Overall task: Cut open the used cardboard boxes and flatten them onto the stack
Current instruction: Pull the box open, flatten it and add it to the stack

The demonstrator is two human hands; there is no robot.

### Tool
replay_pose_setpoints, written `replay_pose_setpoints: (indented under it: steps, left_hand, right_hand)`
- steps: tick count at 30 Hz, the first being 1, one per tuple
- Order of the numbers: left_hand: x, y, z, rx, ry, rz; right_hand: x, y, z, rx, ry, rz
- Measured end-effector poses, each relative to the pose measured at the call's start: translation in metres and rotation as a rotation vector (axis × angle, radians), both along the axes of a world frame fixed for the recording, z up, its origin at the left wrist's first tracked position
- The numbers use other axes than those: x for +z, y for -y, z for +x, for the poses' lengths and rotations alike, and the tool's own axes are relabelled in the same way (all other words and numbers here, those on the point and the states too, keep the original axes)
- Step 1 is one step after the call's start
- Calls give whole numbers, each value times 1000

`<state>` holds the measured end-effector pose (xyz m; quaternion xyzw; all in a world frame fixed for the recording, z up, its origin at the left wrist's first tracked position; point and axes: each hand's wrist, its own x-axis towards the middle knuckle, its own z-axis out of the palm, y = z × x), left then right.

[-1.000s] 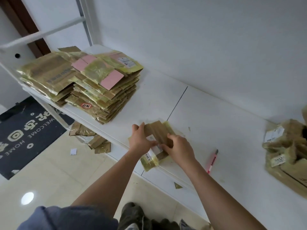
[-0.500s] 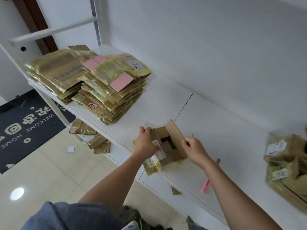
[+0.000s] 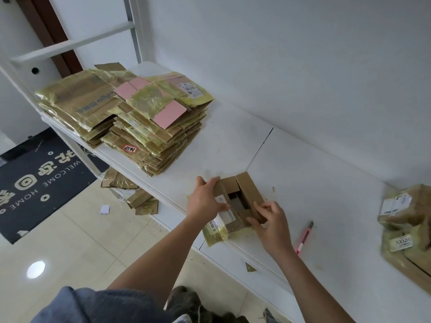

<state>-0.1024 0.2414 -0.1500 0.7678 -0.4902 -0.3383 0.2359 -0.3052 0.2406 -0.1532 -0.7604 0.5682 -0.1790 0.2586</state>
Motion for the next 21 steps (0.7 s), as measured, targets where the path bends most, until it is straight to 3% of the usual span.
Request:
replay_pose_setpoints:
  steps: [8,11,21]
  left_hand:
    - [16,23,-24,4,207,231]
    - [9,21,-41,22,309,229]
    - [25,13,-22,-39,-100,163]
  right_hand:
    - [-8,3,2,-81,104,82]
    - [-9,2,0,-78,120,86]
    - [-6,2,1,-56,76,77]
